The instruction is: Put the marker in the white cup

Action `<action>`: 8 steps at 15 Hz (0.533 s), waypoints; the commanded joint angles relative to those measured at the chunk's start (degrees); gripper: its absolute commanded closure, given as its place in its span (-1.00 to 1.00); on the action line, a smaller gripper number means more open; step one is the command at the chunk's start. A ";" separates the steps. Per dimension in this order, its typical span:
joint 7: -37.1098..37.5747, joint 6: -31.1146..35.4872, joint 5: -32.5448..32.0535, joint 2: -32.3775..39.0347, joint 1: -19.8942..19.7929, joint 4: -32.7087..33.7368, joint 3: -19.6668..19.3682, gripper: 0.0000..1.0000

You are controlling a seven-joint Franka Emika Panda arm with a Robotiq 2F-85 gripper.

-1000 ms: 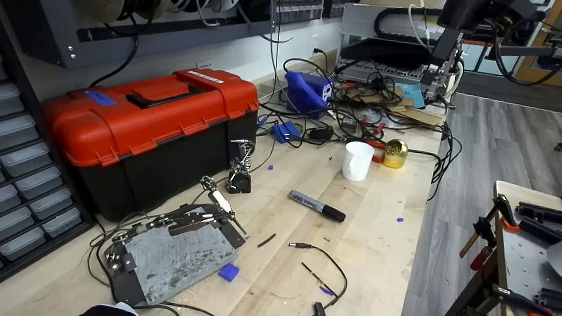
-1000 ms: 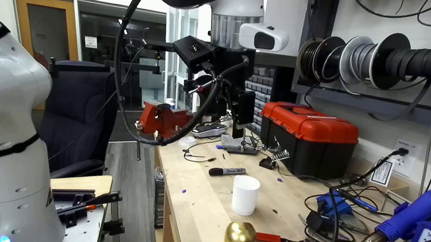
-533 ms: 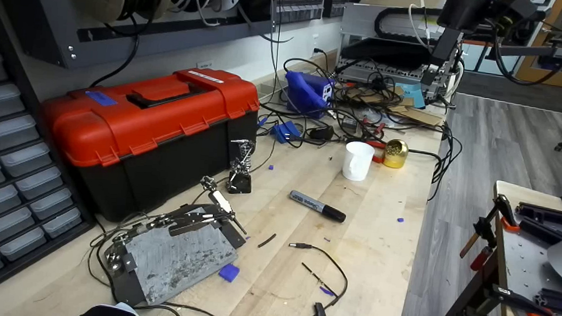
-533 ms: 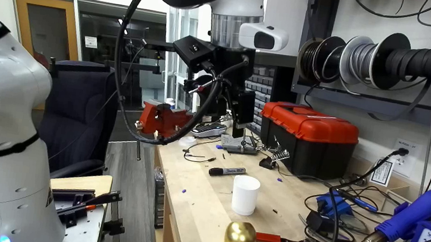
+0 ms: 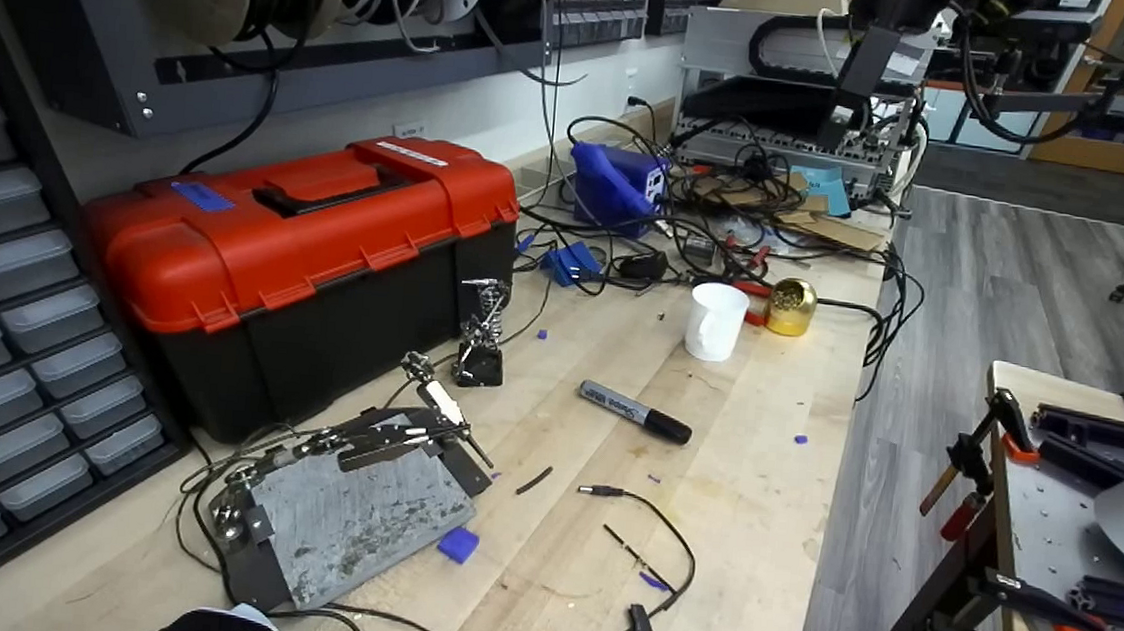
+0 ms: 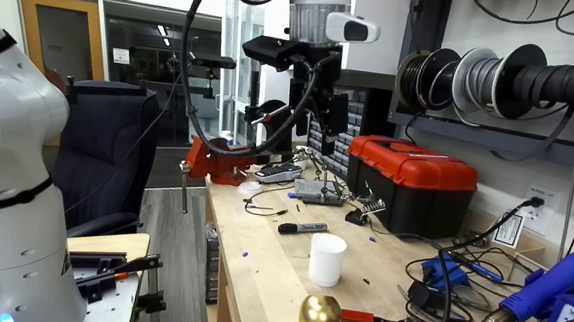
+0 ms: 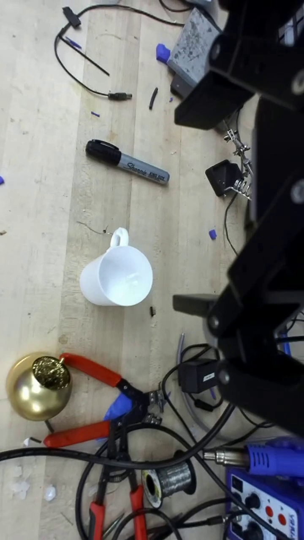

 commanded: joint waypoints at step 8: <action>13.25 -3.82 -1.75 18.09 0.82 15.46 9.80 -1.00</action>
